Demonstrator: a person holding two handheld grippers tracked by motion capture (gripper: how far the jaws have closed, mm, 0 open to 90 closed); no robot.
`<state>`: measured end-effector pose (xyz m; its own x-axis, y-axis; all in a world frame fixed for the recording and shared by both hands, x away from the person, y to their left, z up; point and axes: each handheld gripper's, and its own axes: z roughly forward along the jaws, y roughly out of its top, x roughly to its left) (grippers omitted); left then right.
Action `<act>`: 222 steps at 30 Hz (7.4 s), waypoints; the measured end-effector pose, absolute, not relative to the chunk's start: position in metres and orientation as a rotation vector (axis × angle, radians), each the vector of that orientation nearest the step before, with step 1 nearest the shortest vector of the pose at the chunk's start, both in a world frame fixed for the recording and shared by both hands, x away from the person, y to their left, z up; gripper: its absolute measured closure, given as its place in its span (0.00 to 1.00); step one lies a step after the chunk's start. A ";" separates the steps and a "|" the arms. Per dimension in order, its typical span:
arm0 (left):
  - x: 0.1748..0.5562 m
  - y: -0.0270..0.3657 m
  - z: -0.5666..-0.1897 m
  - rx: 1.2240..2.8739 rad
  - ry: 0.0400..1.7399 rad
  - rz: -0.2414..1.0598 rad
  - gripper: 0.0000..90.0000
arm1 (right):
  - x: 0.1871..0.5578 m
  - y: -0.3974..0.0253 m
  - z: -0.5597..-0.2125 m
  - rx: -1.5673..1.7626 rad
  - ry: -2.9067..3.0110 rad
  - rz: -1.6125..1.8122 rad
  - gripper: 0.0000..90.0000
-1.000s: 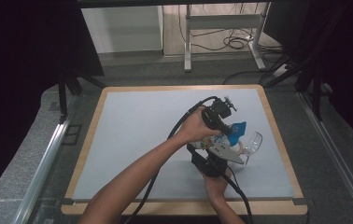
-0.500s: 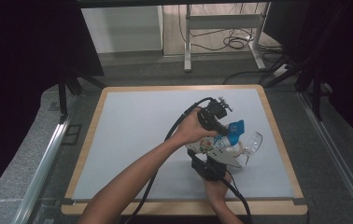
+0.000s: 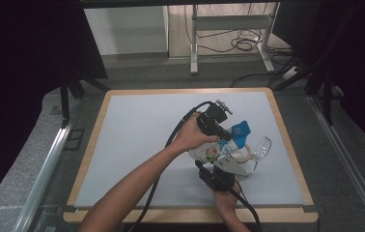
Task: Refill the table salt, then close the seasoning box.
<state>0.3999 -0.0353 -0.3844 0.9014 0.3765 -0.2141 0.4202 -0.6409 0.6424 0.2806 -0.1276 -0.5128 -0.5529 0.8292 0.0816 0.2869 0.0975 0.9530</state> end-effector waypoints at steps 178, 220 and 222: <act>0.330 0.236 -0.510 1.803 1.095 0.342 0.33 | 0.247 -0.291 -0.510 1.309 1.855 1.367 0.47; 0.293 0.207 -0.528 1.902 1.008 0.270 0.32 | 0.261 -0.309 -0.465 1.250 1.653 1.444 1.00; 0.293 0.207 -0.528 1.900 1.007 0.270 0.32 | 0.261 -0.310 -0.464 1.253 1.647 1.446 1.00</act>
